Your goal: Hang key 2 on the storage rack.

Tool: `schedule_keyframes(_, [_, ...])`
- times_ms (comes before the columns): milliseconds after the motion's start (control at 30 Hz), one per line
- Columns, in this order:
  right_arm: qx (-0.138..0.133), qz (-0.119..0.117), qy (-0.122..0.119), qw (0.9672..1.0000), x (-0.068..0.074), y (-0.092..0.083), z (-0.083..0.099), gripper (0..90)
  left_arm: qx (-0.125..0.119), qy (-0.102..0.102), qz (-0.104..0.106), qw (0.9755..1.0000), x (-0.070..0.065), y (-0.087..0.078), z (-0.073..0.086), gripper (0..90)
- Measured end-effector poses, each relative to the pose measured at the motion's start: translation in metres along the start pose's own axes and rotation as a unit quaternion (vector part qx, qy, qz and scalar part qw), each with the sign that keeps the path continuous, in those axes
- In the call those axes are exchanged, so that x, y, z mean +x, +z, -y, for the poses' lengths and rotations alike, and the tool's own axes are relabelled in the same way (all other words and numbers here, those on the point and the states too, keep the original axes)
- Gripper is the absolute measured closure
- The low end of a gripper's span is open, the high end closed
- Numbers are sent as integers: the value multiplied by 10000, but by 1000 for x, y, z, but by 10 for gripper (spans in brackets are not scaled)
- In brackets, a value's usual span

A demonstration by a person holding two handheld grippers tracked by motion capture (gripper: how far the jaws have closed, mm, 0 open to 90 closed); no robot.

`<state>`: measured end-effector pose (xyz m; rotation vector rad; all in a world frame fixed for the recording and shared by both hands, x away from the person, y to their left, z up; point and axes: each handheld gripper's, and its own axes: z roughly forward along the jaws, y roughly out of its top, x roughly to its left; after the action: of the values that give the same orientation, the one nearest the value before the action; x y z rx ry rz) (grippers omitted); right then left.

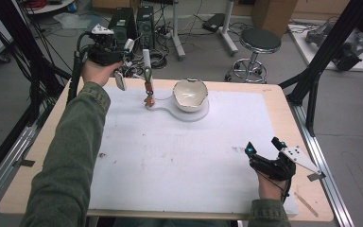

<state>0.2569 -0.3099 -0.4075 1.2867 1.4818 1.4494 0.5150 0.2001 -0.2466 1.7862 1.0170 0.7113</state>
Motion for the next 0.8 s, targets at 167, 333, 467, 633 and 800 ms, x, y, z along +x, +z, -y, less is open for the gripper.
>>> schedule_keyframes(167, [30, -17, 13, 10000, 0, 0, 1, 7, -41, 110, -29, 9999, -5, 10, 3, 747])
schedule_keyframes(333, [37, 0, 55, 10000, -1, -2, 1, 7, -158, 23, -5, 9999, -7, 18, 5, 747])
schedule_keyframes(467, [32, 12, 49, 10000, -2, -3, 1, 7, -153, -9, -20, 9999, -8, 24, 7, 747])
schedule_keyframes(633, [65, 23, 46, 10000, -1, -4, 2, 7, -149, -103, -69, 9998, -5, 27, 8, 747])
schedule_keyframes(800, [45, 57, 51, 10000, -2, -5, 3, 7, -208, -206, -19, 9996, -8, 31, 9, 747])
